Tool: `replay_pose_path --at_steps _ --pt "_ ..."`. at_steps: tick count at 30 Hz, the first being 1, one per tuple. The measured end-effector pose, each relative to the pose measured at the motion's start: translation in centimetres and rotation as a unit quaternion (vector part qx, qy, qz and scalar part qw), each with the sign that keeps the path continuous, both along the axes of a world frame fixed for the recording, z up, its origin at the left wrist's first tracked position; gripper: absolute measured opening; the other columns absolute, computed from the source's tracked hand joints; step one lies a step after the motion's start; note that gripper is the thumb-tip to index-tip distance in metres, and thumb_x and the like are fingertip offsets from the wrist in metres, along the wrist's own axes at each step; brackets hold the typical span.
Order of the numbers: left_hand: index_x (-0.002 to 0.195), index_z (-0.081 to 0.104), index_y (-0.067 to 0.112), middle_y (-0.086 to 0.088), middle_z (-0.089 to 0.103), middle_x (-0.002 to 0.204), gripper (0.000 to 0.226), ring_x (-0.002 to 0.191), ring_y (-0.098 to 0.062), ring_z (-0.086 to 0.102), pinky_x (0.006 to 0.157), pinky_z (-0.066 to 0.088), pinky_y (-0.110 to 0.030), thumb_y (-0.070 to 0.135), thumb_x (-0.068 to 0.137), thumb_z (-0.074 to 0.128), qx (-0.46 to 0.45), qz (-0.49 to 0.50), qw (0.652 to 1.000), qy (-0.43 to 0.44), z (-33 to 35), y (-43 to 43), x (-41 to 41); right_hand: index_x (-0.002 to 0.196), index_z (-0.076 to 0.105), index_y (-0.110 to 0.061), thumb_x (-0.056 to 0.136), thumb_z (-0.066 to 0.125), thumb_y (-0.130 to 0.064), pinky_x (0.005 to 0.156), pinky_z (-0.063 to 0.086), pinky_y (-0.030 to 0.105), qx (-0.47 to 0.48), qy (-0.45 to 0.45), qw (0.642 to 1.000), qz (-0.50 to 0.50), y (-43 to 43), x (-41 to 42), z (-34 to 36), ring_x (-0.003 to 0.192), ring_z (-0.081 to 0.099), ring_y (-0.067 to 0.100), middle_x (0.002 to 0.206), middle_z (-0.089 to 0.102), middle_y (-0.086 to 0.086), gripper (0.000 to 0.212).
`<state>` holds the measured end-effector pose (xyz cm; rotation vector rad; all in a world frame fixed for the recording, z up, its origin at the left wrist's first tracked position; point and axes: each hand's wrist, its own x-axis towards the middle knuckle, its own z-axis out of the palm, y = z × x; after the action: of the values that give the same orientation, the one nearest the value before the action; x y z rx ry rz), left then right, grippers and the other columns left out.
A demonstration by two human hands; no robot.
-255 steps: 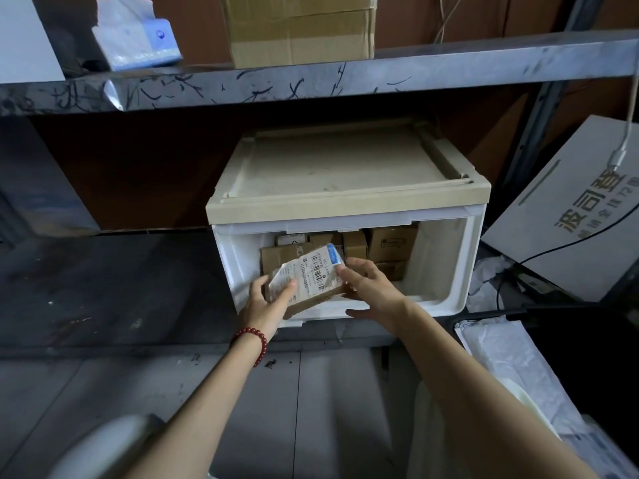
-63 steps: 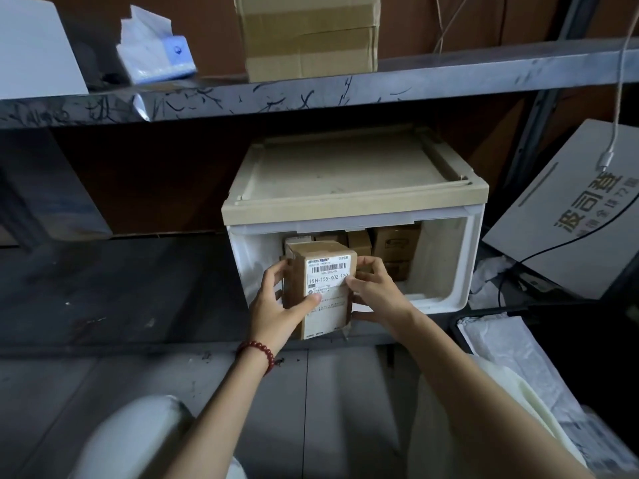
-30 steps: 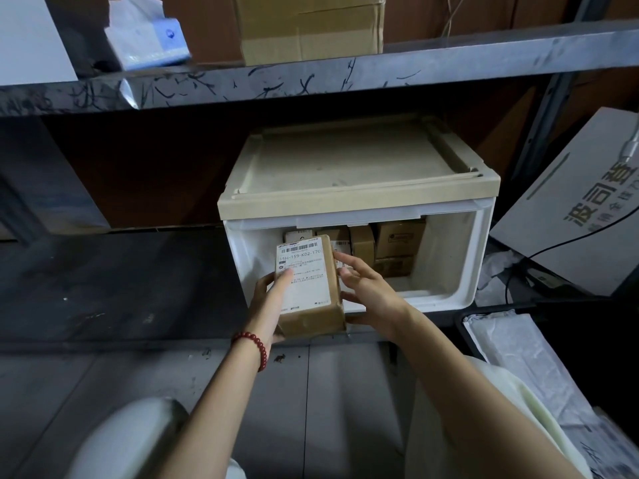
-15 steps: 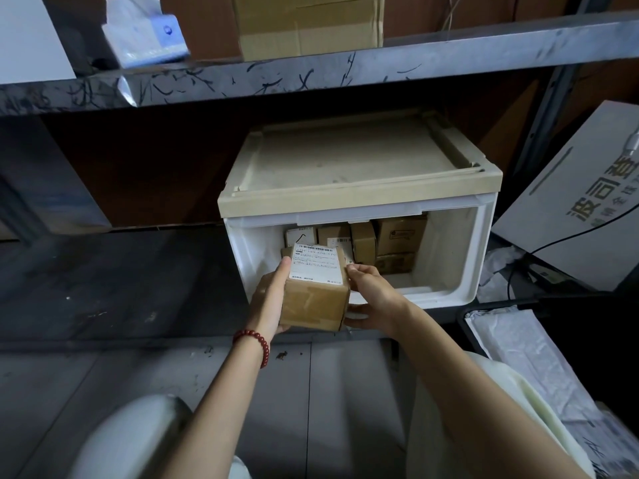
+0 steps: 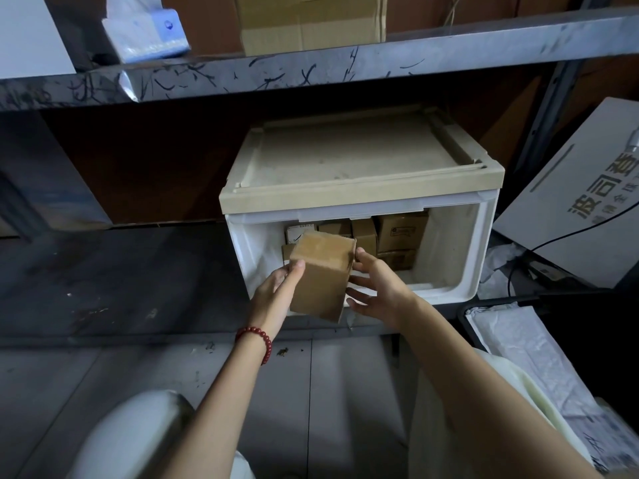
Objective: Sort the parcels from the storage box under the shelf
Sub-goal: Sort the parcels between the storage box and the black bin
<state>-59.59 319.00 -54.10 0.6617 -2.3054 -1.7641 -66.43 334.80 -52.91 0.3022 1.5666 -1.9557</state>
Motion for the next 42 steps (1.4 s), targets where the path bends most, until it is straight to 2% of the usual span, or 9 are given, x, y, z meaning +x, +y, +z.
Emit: replay_pose_path --at_steps 3,9,14,19,26,31,33,37,42 --pt "0.103 0.062 0.042 0.007 0.062 0.114 0.028 0.098 -0.005 0.055 0.087 0.049 -0.034 0.061 0.084 0.054 -0.007 0.014 1.000 0.005 -0.5 -0.3 -0.1 0.107 0.060 -0.019 0.095 0.049 -0.049 0.058 0.046 0.024 0.016 -0.002 1.000 0.009 0.0 0.0 -0.2 0.079 0.059 0.014 0.096 0.062 0.004 0.034" --pt "0.091 0.061 0.049 0.010 0.061 0.117 0.021 0.108 -0.012 0.055 0.097 0.047 -0.040 0.067 0.081 0.054 0.000 0.011 1.000 -0.004 -0.7 -0.5 -0.3 0.108 0.061 -0.021 0.095 0.047 -0.050 0.058 0.046 0.027 0.026 -0.001 1.000 0.015 -0.1 -0.1 -0.4 0.080 0.060 0.015 0.096 0.064 0.002 0.035" --pt "0.094 0.052 0.040 0.012 0.059 0.104 0.035 0.096 -0.014 0.059 0.074 0.044 -0.031 0.071 0.086 0.037 -0.008 0.018 1.000 -0.010 -0.2 -0.3 -0.3 0.099 0.057 -0.017 0.094 0.042 -0.057 0.067 0.049 0.040 0.022 -0.010 1.000 0.018 0.2 -0.4 -0.7 0.089 0.064 0.028 0.106 0.061 0.002 0.044" --pt "0.105 0.048 0.035 0.013 0.059 0.102 0.050 0.095 -0.016 0.065 0.058 0.042 -0.022 0.075 0.075 0.045 0.049 0.009 0.999 0.005 0.6 0.5 0.1 0.130 0.043 -0.013 0.093 0.047 -0.053 0.065 0.052 0.051 -0.030 -0.083 0.996 -0.004 1.0 -0.3 -0.9 0.083 0.062 0.037 0.105 0.060 0.009 0.055" --pt "0.113 0.053 0.038 0.003 0.062 0.110 0.069 0.106 -0.021 0.058 0.094 0.049 -0.047 0.087 0.065 0.045 0.019 -0.066 0.998 -0.002 1.0 2.9 -0.9 0.103 0.059 -0.014 0.091 0.052 -0.029 0.064 0.056 0.044 -0.027 -0.028 0.999 0.033 3.6 0.4 0.2 0.090 0.059 0.028 0.097 0.058 0.005 0.021" --pt "0.124 0.047 0.041 0.013 0.058 0.114 0.060 0.093 -0.002 0.054 0.065 0.044 -0.018 0.077 0.076 0.048 -0.017 -0.154 0.988 0.000 1.6 8.5 -2.2 0.101 0.057 -0.014 0.088 0.050 -0.028 0.059 0.052 0.038 -0.030 -0.012 0.997 -0.071 9.0 0.7 -0.9 0.065 0.049 0.019 0.085 0.051 0.004 0.020" --pt "0.130 0.047 0.038 0.010 0.057 0.121 0.053 0.096 -0.002 0.055 0.068 0.041 -0.015 0.063 0.085 0.050 -0.017 -0.182 0.983 -0.003 1.3 11.1 -3.1 0.100 0.058 -0.015 0.087 0.049 -0.028 0.064 0.048 0.033 -0.018 -0.002 0.993 -0.113 11.8 0.9 -1.3 0.063 0.047 0.018 0.078 0.050 0.006 0.021" --pt "0.135 0.044 0.038 0.009 0.056 0.129 0.049 0.112 -0.014 0.054 0.090 0.044 -0.032 0.050 0.089 0.055 -0.015 -0.235 0.971 -0.034 0.4 16.7 -5.0 0.098 0.062 -0.027 0.091 0.046 -0.023 0.069 0.048 0.034 -0.011 0.052 0.985 -0.163 18.0 1.6 -1.5 0.081 0.053 0.015 0.087 0.060 -0.002 0.019" --pt "0.133 0.044 0.034 0.010 0.055 0.129 0.051 0.115 -0.016 0.053 0.099 0.045 -0.046 0.044 0.086 0.061 -0.005 -0.299 0.953 -0.055 -0.7 25.2 -6.7 0.128 0.049 -0.029 0.094 0.045 -0.024 0.085 0.050 0.042 0.039 0.074 0.969 -0.232 26.0 2.4 -2.8 0.108 0.054 0.019 0.118 0.058 0.001 0.035"
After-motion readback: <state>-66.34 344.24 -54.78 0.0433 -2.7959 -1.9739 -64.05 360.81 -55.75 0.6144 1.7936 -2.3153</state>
